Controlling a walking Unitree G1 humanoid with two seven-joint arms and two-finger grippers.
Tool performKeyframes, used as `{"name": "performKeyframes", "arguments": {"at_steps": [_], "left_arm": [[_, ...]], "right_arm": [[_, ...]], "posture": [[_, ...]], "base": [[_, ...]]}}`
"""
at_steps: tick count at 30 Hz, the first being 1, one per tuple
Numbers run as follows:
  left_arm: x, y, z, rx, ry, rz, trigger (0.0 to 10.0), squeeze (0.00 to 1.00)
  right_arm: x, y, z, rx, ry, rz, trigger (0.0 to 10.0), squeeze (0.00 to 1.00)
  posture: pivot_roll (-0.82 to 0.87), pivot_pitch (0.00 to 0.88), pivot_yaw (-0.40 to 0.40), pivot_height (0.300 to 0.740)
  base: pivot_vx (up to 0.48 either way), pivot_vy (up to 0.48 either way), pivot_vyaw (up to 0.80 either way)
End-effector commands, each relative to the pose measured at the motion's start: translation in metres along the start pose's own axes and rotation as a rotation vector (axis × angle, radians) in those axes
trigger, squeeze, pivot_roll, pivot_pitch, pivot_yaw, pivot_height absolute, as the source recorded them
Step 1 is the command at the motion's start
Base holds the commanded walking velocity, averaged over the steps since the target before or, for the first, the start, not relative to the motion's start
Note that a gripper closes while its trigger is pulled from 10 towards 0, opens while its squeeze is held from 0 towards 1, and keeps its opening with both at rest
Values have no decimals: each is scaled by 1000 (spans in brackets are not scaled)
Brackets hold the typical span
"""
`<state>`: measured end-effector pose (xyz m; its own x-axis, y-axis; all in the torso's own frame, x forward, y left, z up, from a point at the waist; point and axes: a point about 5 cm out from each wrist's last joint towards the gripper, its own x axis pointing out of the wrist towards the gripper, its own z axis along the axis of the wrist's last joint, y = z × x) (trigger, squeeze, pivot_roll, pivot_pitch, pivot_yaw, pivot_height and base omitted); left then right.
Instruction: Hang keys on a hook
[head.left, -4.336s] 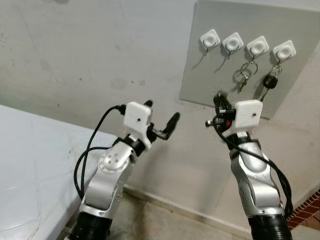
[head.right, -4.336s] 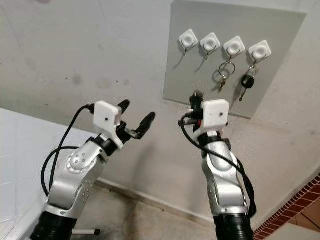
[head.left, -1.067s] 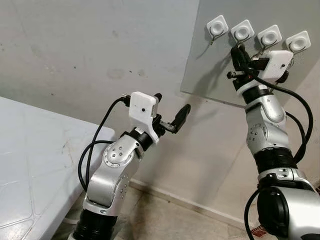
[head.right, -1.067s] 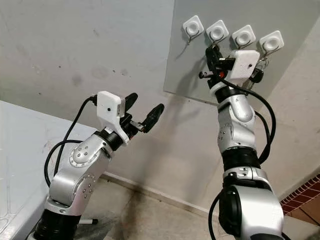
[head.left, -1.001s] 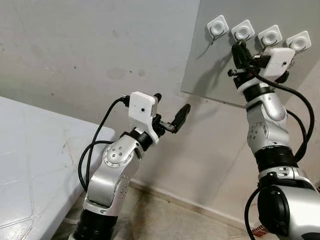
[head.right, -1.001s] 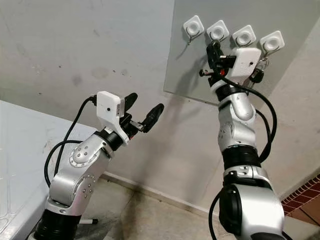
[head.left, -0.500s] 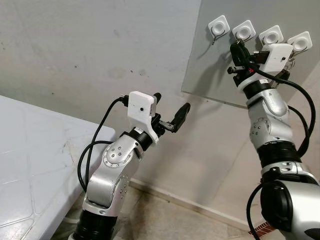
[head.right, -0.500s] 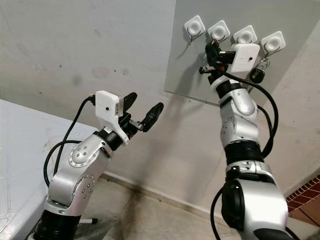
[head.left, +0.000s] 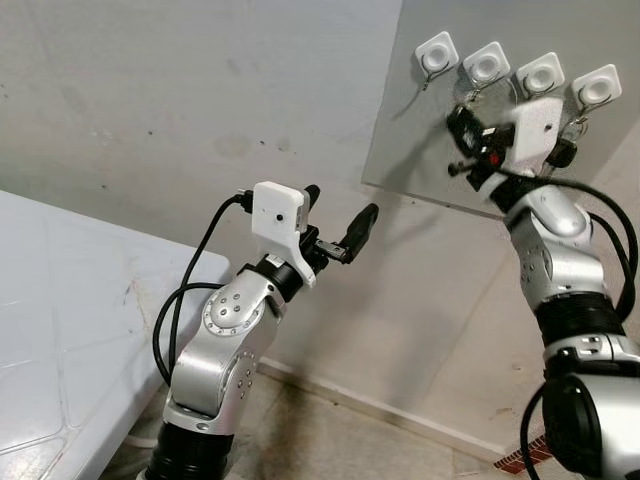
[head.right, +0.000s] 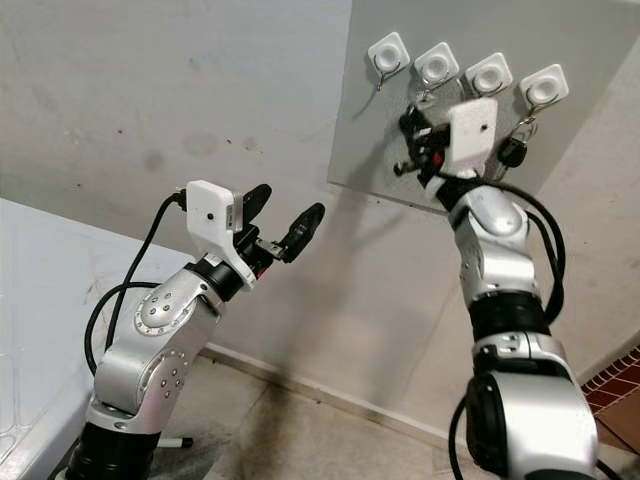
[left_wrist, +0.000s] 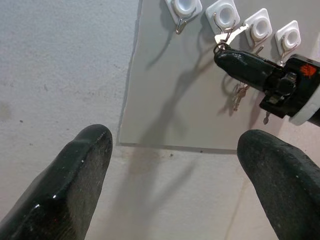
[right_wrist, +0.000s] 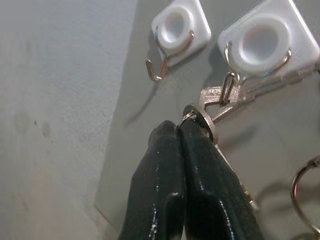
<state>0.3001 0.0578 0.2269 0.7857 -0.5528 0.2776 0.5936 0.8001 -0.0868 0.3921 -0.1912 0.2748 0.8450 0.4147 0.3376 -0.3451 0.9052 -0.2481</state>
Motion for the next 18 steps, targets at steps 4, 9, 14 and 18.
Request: {"name": "performKeyframes", "arguments": {"at_steps": [4, 9, 14, 18], "left_arm": [[-1, -3, 1, -16, -3, -12, 10000, 0], [-1, -4, 1, -19, -2, -10, 10000, 0], [-1, -2, 0, -18, 2, 0, 10000, 0], [-2, -1, 0, -13, 6, 7, 10000, 0]], "right_arm": [[-3, 10, -10, -3, 48, 73, 10000, 0], [-4, 9, -8, 10, 34, 56, 10000, 0], [-5, 8, -11, 132, 3, -2, 10000, 1000], [-6, 10, -9, 179, -57, -26, 10000, 1000]], "posture": [[16, 73, -61, 740], [16, 73, -61, 740], [16, 73, -61, 740], [21, 84, -62, 740]], "base": [[0, 0, 0], [0, 0, 0], [0, 0, 0], [0, 0, 0]]}}
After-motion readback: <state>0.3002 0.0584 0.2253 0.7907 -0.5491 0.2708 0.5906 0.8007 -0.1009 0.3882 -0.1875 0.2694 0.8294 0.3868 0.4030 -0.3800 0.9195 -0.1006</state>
